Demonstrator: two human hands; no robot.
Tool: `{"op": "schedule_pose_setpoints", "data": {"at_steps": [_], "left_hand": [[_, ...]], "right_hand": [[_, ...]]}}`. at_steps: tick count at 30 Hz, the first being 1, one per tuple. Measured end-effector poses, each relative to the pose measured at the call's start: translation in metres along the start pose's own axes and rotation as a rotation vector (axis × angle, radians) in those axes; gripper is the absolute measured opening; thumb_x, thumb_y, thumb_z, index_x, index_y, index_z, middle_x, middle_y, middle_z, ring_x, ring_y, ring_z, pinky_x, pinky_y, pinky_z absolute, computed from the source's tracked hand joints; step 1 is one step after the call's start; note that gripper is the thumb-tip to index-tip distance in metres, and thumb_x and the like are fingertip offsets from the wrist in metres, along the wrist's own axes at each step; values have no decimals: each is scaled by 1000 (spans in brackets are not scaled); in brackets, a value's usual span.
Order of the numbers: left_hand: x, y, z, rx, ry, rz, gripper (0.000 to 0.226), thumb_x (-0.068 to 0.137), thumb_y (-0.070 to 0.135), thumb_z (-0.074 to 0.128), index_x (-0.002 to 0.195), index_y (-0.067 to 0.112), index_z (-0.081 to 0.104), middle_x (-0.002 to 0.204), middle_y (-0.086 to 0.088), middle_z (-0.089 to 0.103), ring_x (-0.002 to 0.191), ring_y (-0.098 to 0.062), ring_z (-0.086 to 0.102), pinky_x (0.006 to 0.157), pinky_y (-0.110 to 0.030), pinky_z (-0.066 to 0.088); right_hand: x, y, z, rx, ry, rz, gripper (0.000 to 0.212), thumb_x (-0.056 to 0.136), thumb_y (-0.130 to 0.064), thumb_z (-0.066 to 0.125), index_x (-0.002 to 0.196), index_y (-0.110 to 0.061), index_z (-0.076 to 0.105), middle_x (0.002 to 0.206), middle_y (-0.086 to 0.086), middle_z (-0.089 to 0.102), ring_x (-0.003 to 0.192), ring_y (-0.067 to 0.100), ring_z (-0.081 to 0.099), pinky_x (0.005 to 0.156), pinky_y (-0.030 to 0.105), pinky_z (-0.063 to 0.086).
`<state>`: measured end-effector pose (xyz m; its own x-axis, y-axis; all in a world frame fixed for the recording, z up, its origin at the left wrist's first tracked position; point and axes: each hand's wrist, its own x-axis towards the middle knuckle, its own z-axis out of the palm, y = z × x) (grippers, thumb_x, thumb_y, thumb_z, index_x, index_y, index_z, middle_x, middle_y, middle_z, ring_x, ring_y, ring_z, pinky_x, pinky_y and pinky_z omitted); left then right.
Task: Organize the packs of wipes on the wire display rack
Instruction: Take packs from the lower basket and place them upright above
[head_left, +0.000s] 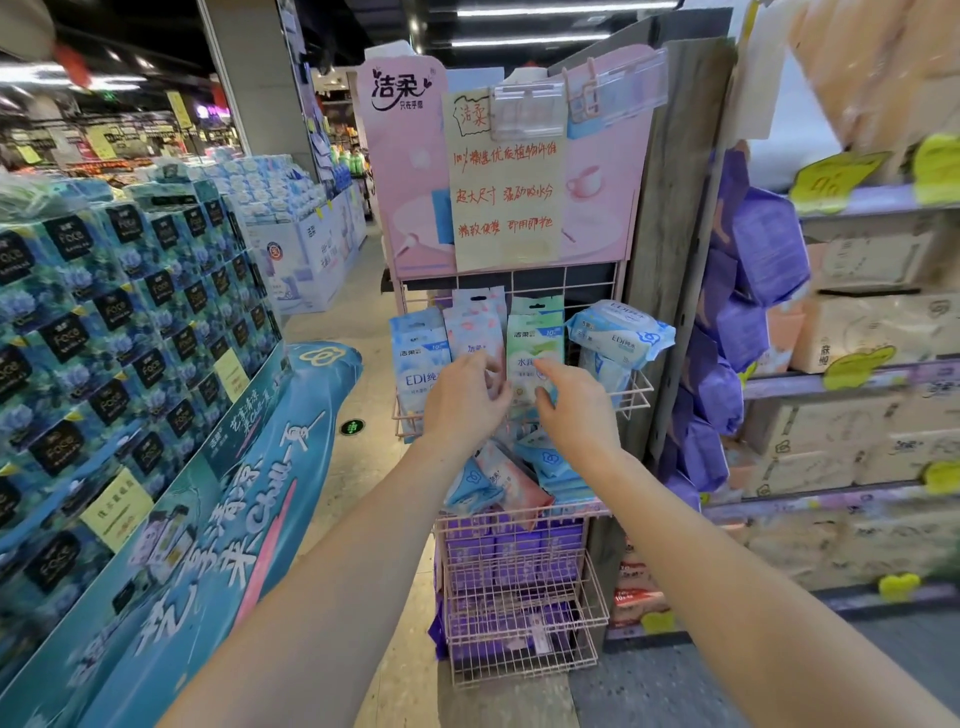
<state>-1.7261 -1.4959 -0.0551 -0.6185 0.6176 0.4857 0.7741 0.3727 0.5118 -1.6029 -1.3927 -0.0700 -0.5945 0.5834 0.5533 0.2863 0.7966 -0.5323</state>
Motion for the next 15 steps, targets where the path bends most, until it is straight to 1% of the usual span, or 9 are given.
{"op": "schedule_pose_setpoints", "data": {"at_steps": [1, 3, 5, 7, 9, 10, 12, 13, 15], "left_hand": [[-6, -1, -1, 7, 7, 28, 17, 94, 35, 66, 105, 23, 63, 90, 11, 55, 89, -17, 57, 70, -32, 44], [-23, -5, 1, 46, -18, 105, 16, 93, 32, 65, 103, 20, 63, 92, 8, 55, 94, -20, 58, 71, -31, 42], [-42, -14, 7, 100, -79, 155, 21, 93, 31, 64, 108, 16, 64, 102, 0, 63, 103, -24, 59, 74, -34, 46], [-57, -25, 14, 130, -132, 119, 27, 93, 33, 64, 113, 15, 64, 113, -5, 65, 111, -27, 59, 80, -38, 47], [-69, -36, 20, 178, -179, 73, 31, 91, 36, 64, 116, 16, 63, 116, -6, 64, 114, -29, 58, 82, -39, 47], [-75, -42, 23, 209, -206, 59, 34, 91, 39, 64, 118, 17, 61, 117, -6, 64, 114, -29, 58, 83, -40, 47], [-84, -51, 26, 253, -253, 34, 43, 92, 43, 63, 127, 19, 57, 120, -6, 64, 114, -30, 60, 81, -41, 49], [-88, -56, 26, 260, -273, 15, 48, 91, 44, 63, 131, 20, 55, 122, -7, 64, 113, -30, 61, 78, -40, 49], [-93, -65, 27, 271, -293, -20, 50, 90, 43, 62, 133, 21, 54, 124, -7, 63, 114, -30, 61, 73, -38, 48]], "right_hand": [[-6, 0, 1, 17, -5, -2, 36, 99, -12, 59, 135, -12, 64, 128, 10, 69, 123, 27, 60, 98, 42, 52], [-18, -2, 4, 44, 13, 5, 33, 99, -13, 58, 130, -14, 69, 125, 8, 71, 121, 25, 62, 98, 35, 48], [-30, -4, 9, 23, -14, 7, 32, 98, -14, 58, 127, -15, 71, 120, 8, 73, 117, 25, 64, 95, 36, 50], [-43, -6, 17, -42, -94, -2, 33, 96, -14, 56, 126, -16, 72, 117, 8, 73, 113, 28, 64, 90, 40, 54], [-54, -5, 25, -112, -173, 3, 31, 96, -14, 54, 121, -15, 72, 112, 9, 73, 109, 30, 65, 80, 41, 55], [-59, -4, 28, -149, -211, 13, 32, 96, -14, 53, 121, -16, 71, 110, 8, 73, 107, 30, 66, 74, 39, 54], [-67, -1, 36, -190, -280, 42, 32, 95, -15, 54, 122, -18, 70, 107, 7, 74, 103, 30, 67, 65, 34, 47], [-70, 0, 40, -196, -313, 61, 31, 95, -15, 54, 121, -18, 69, 106, 8, 74, 101, 31, 68, 64, 33, 45], [-73, 2, 47, -201, -379, 97, 34, 96, -14, 51, 127, -16, 65, 111, 11, 72, 104, 34, 67, 67, 36, 49]]}}
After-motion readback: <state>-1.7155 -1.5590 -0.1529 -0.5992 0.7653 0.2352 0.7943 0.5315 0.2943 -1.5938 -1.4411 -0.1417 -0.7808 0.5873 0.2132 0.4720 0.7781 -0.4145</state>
